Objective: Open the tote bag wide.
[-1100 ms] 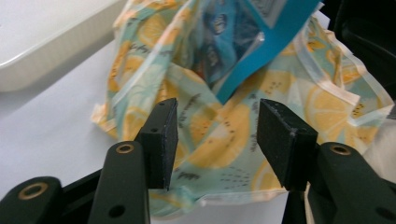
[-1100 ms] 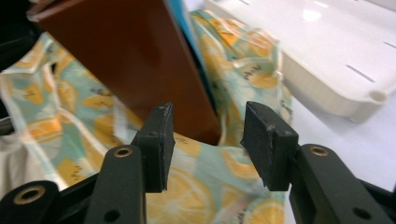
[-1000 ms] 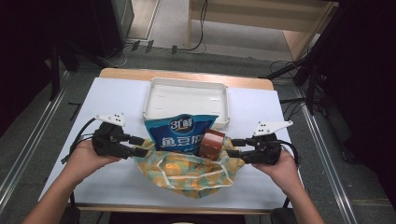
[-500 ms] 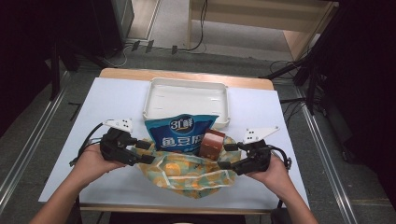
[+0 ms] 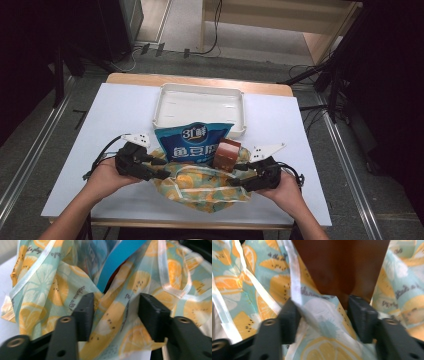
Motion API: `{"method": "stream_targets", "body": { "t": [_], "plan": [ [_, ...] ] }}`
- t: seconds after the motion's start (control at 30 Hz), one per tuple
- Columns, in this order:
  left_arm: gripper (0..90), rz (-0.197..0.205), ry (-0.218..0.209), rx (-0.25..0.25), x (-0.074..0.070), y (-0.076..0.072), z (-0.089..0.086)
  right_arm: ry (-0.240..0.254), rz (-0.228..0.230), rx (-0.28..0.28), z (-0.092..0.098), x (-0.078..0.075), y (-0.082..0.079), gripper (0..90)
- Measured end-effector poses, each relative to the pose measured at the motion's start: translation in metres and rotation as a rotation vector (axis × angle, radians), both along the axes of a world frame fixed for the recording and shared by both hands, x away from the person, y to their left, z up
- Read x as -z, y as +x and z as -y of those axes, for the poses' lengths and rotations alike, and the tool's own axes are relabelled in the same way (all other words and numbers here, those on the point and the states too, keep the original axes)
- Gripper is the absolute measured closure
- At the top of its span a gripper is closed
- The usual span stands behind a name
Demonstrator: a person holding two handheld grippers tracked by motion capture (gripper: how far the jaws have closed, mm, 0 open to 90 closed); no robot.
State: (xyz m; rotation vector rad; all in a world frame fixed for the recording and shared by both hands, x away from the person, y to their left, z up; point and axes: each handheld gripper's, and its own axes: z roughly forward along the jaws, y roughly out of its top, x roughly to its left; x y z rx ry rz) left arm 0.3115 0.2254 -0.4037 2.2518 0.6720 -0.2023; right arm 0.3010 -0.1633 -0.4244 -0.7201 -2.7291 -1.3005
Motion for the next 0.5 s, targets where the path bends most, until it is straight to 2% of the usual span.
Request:
{"method": "stream_targets", "body": {
  "t": [0.03,0.07,0.1,0.13,0.17,0.23,0.3,0.37,0.5],
  "plan": [
    [55.0,0.000,0.000,0.000,0.000,0.000,0.000,-0.002,-0.002,0.005,0.000,0.001,0.000,58.0],
    [55.0,0.000,0.004,-0.002,0.001,0.000,0.000,-0.002,-0.002,0.005,0.000,0.001,0.000,58.0],
    [62.5,-0.008,0.012,-0.001,0.000,-0.001,0.000,0.000,-0.014,0.008,0.002,0.001,-0.001,70.1],
    [62.5,-0.010,0.017,-0.003,0.000,-0.001,0.000,0.000,-0.014,0.008,0.002,0.001,-0.001,70.1],
    [69.9,-0.010,0.024,-0.005,0.000,-0.002,0.000,-0.006,-0.017,0.004,0.002,0.000,-0.002,78.3],
    [77.7,-0.011,0.020,-0.007,0.000,-0.003,0.001,-0.005,-0.022,0.001,0.001,-0.001,-0.003,84.5],
    [85.3,-0.007,0.029,-0.004,-0.002,-0.004,0.000,0.001,-0.021,-0.004,0.001,-0.003,-0.005,87.2],
    [88.7,-0.001,0.022,-0.008,-0.003,-0.005,-0.001,0.002,-0.020,-0.003,0.001,-0.004,-0.005,88.3],
    [89.5,0.020,-0.032,0.001,-0.012,-0.010,-0.008,0.023,0.007,-0.020,0.004,-0.016,-0.011,89.2]
  ]
}}
